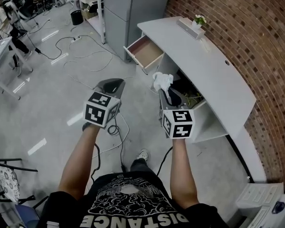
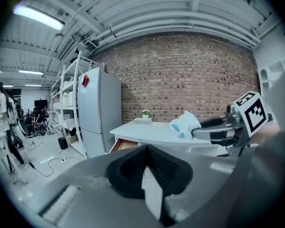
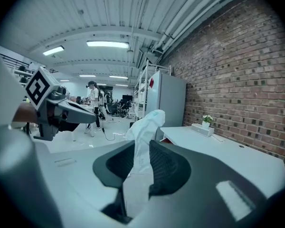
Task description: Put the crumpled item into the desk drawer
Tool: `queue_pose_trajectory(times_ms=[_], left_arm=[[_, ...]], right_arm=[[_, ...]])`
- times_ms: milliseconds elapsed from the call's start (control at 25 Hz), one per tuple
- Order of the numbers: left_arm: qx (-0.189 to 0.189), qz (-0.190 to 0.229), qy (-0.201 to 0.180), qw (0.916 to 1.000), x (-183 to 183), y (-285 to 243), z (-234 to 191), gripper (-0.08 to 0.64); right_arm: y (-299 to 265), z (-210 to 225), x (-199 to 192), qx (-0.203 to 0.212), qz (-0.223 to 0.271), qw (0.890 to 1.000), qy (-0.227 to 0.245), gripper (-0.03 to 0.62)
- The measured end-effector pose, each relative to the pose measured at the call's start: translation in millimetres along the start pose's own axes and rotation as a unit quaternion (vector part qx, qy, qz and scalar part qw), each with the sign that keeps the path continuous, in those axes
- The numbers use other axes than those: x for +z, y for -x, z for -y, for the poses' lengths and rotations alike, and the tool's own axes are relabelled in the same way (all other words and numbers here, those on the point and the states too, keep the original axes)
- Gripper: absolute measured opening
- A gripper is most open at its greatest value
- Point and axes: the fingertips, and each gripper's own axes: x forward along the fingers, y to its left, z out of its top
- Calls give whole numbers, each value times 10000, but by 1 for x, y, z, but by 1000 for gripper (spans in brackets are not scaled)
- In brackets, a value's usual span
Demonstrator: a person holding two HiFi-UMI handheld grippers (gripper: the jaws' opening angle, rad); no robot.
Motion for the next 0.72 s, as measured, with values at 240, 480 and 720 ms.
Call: queue_pose_trajectory(times_ms=[240,480,720], left_arm=[[172,-125,-85,9997,19,-41,2,5],[310,-227,-83,9992,32,-75,2,5],[443,-242,-25,9987,38,-103,8,5]], right_arm=[[-25,41,8,166,-6,9992,362,78],[-47,69,9,442,13,9987,243,78],[-63,93,12,657,38,9976,203,78]])
